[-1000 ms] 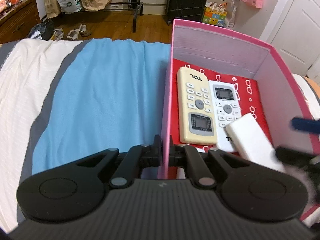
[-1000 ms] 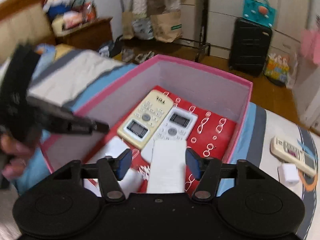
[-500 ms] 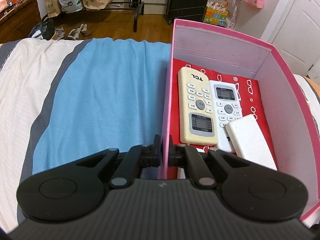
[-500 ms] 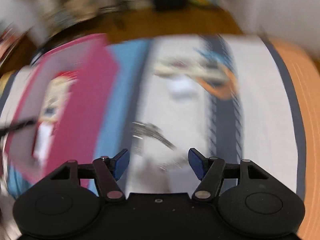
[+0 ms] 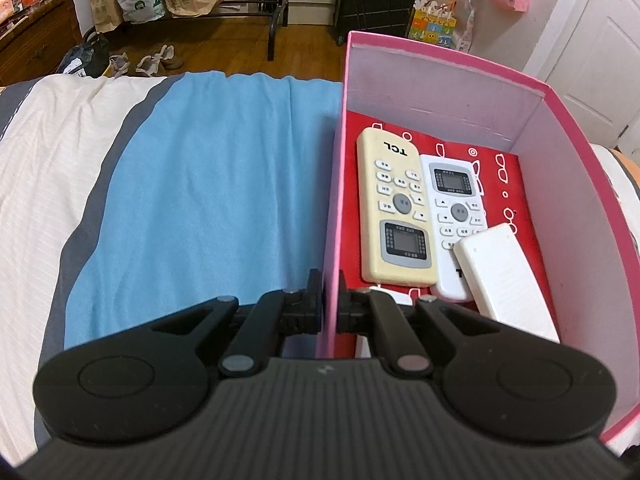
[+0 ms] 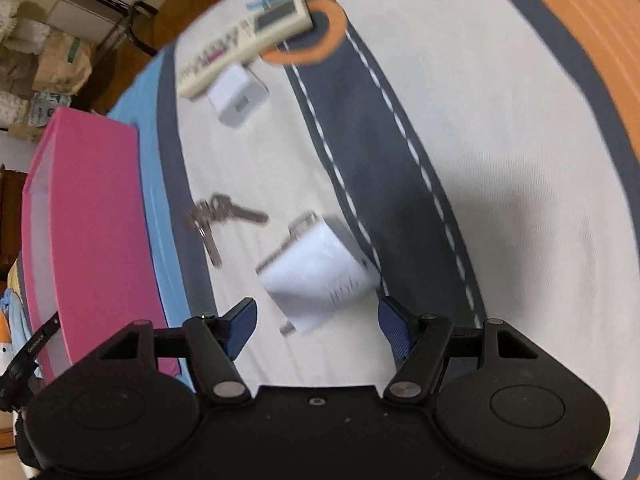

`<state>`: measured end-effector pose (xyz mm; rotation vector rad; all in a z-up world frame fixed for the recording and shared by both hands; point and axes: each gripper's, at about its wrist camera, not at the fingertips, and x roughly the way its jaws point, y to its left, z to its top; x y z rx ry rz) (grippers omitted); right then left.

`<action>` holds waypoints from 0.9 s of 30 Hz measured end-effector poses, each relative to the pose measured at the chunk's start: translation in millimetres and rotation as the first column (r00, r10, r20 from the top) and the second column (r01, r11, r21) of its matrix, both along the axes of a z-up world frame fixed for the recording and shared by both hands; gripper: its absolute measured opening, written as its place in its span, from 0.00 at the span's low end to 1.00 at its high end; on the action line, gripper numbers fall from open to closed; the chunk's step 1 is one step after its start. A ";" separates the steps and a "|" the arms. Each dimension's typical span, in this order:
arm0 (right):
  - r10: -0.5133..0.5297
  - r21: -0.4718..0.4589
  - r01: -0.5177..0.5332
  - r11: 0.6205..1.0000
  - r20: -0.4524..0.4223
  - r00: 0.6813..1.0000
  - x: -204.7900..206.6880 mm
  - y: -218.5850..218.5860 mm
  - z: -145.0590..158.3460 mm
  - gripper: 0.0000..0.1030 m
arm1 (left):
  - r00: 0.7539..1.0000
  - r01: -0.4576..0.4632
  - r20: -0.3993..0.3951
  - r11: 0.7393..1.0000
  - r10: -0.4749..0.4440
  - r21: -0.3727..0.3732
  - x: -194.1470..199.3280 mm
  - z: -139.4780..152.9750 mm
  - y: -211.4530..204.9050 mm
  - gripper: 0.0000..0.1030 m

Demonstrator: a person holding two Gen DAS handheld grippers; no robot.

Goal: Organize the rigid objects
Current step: 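Grasp the large white laptop charger on the bed with the right tool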

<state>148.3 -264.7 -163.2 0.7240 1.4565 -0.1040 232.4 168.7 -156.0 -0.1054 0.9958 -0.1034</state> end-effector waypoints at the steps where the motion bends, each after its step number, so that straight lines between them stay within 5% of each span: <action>1: -0.017 0.030 0.018 0.999 -0.008 1.000 1.1 -0.9 -3.5 0.70 | 1.000 -0.001 0.000 1.000 0.001 0.000 0.2 -0.1 -0.1 0.04; 5: -0.065 0.108 0.065 0.992 -0.010 0.998 13.0 -1.3 -12.1 0.73 | 1.000 -0.002 -0.001 1.000 0.002 -0.003 0.3 -0.3 -0.4 0.04; 9: 0.088 -0.092 -0.079 0.993 0.100 0.991 34.0 21.2 3.4 0.72 | 1.000 -0.001 -0.002 1.000 0.001 -0.002 0.4 -0.6 -0.6 0.04; 12: 0.256 -0.259 -0.214 0.942 0.138 0.957 43.0 40.8 10.0 0.71 | 1.000 -0.003 -0.004 1.000 0.003 -0.004 0.8 -0.9 -0.1 0.04; 14: 0.345 -0.326 -0.284 0.902 0.146 0.927 46.3 46.8 9.5 0.55 | 1.000 -0.004 -0.004 1.000 0.004 -0.005 0.8 -1.0 0.0 0.04; 21: 0.378 -0.354 -0.313 0.881 0.133 0.916 44.4 47.8 8.9 0.55 | 1.000 -0.003 -0.004 1.000 0.003 -0.004 0.8 -1.0 -0.3 0.04; 25: 0.404 -0.369 -0.360 0.857 0.046 0.914 40.5 59.1 -1.6 0.66 | 1.000 -0.006 -0.006 1.000 0.006 -0.008 0.9 -1.2 0.5 0.04; 27: 0.384 -0.347 -0.351 0.870 0.029 0.923 39.0 56.8 -6.7 0.63 | 1.000 -0.013 -0.007 1.000 0.012 -0.018 1.3 -2.3 1.5 0.04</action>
